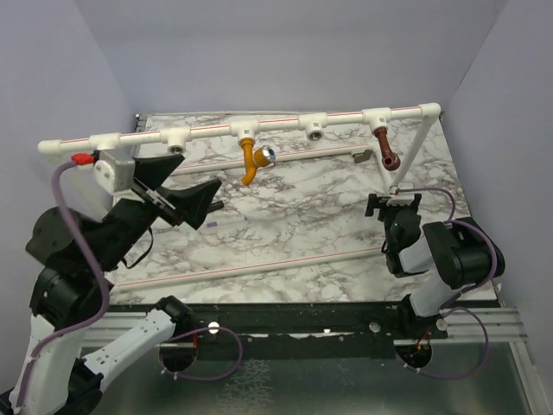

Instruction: Install the water faucets

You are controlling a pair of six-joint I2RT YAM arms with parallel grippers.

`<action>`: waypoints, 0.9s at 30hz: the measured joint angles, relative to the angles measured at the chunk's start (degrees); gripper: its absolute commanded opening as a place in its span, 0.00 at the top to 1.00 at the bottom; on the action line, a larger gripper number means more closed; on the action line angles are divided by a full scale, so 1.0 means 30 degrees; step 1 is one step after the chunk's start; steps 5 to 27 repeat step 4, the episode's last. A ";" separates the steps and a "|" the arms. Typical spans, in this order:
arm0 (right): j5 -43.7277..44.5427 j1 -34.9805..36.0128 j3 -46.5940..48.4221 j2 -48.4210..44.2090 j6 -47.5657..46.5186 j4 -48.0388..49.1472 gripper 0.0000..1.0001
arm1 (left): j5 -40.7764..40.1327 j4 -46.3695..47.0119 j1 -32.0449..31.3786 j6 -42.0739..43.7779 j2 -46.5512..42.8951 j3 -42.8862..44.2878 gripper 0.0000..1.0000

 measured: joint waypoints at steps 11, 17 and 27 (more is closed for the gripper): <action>-0.0357 -0.0386 0.0714 0.0000 0.0153 -0.0903 0.00 | 0.0204 0.0138 0.0000 -0.0219 -0.1224 0.0117 0.01; -0.0357 -0.0386 0.0714 0.0000 0.0153 -0.0903 0.00 | 0.0204 0.0138 0.0000 -0.0219 -0.1224 0.0117 0.01; -0.0357 -0.0386 0.0714 0.0000 0.0153 -0.0903 0.00 | 0.0204 0.0138 0.0000 -0.0219 -0.1224 0.0117 0.01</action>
